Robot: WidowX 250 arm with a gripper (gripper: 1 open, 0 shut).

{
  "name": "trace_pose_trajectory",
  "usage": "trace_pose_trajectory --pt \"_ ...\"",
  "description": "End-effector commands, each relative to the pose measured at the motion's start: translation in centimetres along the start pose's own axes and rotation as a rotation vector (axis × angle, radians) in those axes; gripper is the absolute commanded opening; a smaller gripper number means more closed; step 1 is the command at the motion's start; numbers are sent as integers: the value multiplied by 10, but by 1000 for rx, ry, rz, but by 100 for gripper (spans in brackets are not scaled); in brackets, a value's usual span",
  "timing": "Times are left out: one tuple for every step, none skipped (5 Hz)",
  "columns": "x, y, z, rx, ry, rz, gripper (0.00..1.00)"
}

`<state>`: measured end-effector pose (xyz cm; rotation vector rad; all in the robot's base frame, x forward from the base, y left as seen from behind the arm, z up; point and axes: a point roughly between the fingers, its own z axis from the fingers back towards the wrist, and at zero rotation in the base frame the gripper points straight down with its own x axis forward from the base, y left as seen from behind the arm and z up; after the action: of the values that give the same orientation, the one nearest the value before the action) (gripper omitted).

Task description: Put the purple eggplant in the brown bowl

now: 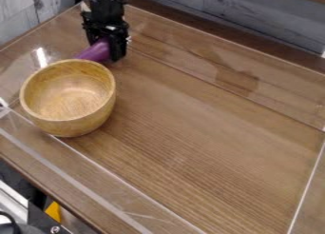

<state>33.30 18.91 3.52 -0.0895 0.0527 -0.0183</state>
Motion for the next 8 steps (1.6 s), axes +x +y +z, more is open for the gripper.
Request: trace_pose_trajectory --pt "-1 4 44 51 -95 12 0" --pt "-3 3 46 46 -99 19 0" --pt "-6 2 50 42 -104 26 0" --pt "-8 1 49 40 -105 31 0" --pt "-11 0 52 37 -111 37 0" --pt "-24 9 45 32 -91 57 0" --pt "-39 18 36 29 -72 69 0" --pt "-45 18 39 25 -73 68 0"
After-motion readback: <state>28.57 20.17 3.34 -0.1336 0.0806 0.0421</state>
